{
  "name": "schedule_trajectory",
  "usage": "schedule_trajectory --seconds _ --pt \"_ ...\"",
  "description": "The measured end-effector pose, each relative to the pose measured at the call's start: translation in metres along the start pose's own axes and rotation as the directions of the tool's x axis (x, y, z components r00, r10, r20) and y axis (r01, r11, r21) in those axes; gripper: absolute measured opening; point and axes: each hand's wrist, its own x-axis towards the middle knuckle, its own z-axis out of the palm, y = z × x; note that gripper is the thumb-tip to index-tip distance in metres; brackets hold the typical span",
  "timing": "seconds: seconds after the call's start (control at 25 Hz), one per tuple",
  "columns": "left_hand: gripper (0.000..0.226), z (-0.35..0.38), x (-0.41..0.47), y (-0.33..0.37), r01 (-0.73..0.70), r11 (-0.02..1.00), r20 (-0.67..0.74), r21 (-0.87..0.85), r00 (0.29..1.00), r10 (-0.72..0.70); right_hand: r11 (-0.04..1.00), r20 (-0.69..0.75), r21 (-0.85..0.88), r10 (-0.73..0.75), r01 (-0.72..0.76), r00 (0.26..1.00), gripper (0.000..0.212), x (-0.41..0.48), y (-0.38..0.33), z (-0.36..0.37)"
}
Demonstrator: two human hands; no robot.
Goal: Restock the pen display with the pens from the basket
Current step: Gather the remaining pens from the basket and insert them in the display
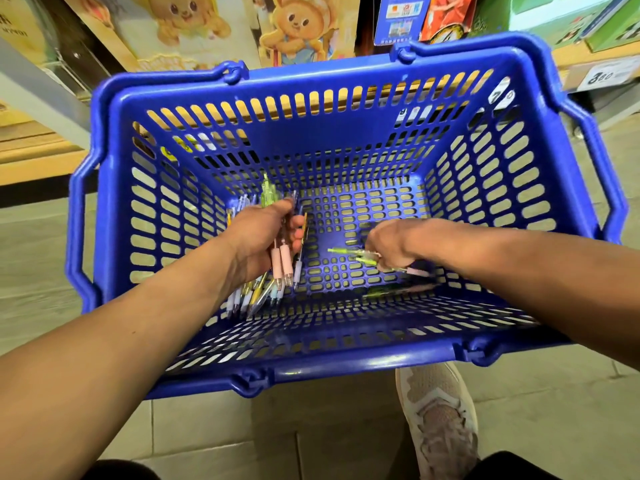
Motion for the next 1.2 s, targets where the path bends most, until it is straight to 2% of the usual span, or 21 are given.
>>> schedule_trajectory --seconds 0.08,0.12,0.16,0.24,0.32,0.36,0.4,0.48,0.56,0.64,0.68,0.72,0.8,0.84,0.96,1.0,1.12,1.2 --pt "0.017 0.001 0.001 -0.001 -0.005 1.000 -0.019 -0.010 1.000 0.005 0.967 -0.016 0.255 -0.022 0.025 1.000 0.012 -0.001 0.006 -0.013" --pt "0.019 0.002 0.003 -0.001 -0.009 1.000 -0.034 -0.010 0.999 0.009 0.910 -0.053 0.409 -0.051 0.068 0.997 0.010 -0.004 0.009 -0.019" --pt "0.021 0.002 0.004 -0.002 -0.013 1.000 -0.052 -0.007 0.999 0.013 0.816 -0.098 0.567 -0.068 0.112 0.993 0.008 -0.007 0.009 -0.027" --pt "0.022 0.002 0.006 -0.002 -0.022 1.000 -0.095 0.006 0.995 0.022 0.506 -0.178 0.840 -0.079 0.193 0.981 0.006 -0.012 0.001 -0.037" --pt "0.026 0.002 0.005 -0.002 -0.025 1.000 -0.120 0.017 0.992 0.027 0.158 -0.231 0.955 -0.130 0.250 0.964 0.007 -0.017 -0.016 -0.049" --pt "0.028 0.004 0.005 -0.002 -0.025 1.000 -0.119 0.011 0.993 0.026 0.023 -0.261 0.963 -0.157 0.267 0.953 0.010 -0.017 -0.025 -0.054" --pt "0.030 0.006 0.003 -0.002 -0.026 1.000 -0.106 -0.005 0.994 0.025 -0.075 -0.284 0.959 -0.165 0.275 0.945 0.013 -0.019 -0.035 -0.059" --pt "0.038 0.011 0.000 -0.001 -0.033 0.999 -0.059 -0.035 0.998 0.031 -0.149 -0.296 0.948 -0.090 0.281 0.951 0.019 -0.017 -0.052 -0.065" --pt "0.043 0.014 -0.003 -0.001 -0.045 0.998 -0.038 -0.034 0.998 0.044 -0.125 -0.298 0.946 0.034 0.300 0.954 0.025 -0.014 -0.066 -0.066" --pt "0.046 0.014 -0.007 -0.001 -0.045 0.999 -0.035 -0.019 0.998 0.044 0.014 -0.352 0.935 0.126 0.353 0.927 0.017 -0.010 -0.072 -0.064" --pt "0.047 0.013 -0.010 -0.001 -0.042 0.999 -0.033 -0.007 0.999 0.042 0.057 -0.379 0.925 0.131 0.375 0.916 0.011 -0.011 -0.073 -0.063" --pt "0.048 0.012 -0.011 0.000 -0.045 0.999 -0.042 0.006 0.998 0.045 0.058 -0.396 0.918 0.117 0.391 0.911 0.010 -0.013 -0.072 -0.063" --pt "0.048 0.011 -0.009 0.000 -0.072 0.997 -0.093 0.022 0.993 0.074 0.064 -0.410 0.912 0.083 0.405 0.909 0.018 -0.019 -0.069 -0.064" --pt "0.047 0.011 -0.007 0.000 -0.089 0.996 -0.122 0.025 0.988 0.092 0.137 -0.424 0.901 0.084 0.411 0.902 0.022 -0.022 -0.069 -0.066" --pt "0.035 0.011 -0.005 0.001 -0.153 0.988 -0.189 -0.008 0.971 0.148 0.461 -0.493 0.806 0.176 0.371 0.852 0.035 -0.033 -0.081 -0.071" --pt "0.033 0.010 -0.004 0.001 -0.170 0.985 -0.203 -0.021 0.966 0.162 0.511 -0.510 0.787 0.220 0.347 0.832 0.037 -0.036 -0.087 -0.072" --pt "0.038 0.008 0.000 0.003 -0.178 0.982 -0.231 -0.060 0.960 0.160 0.530 -0.485 0.797 0.275 0.289 0.830 0.039 -0.044 -0.100 -0.069" --pt "0.040 0.007 -0.001 0.006 -0.177 0.973 -0.189 -0.151 0.971 0.147 0.595 -0.467 0.757 0.204 0.269 0.860 0.041 -0.046 -0.102 -0.067"
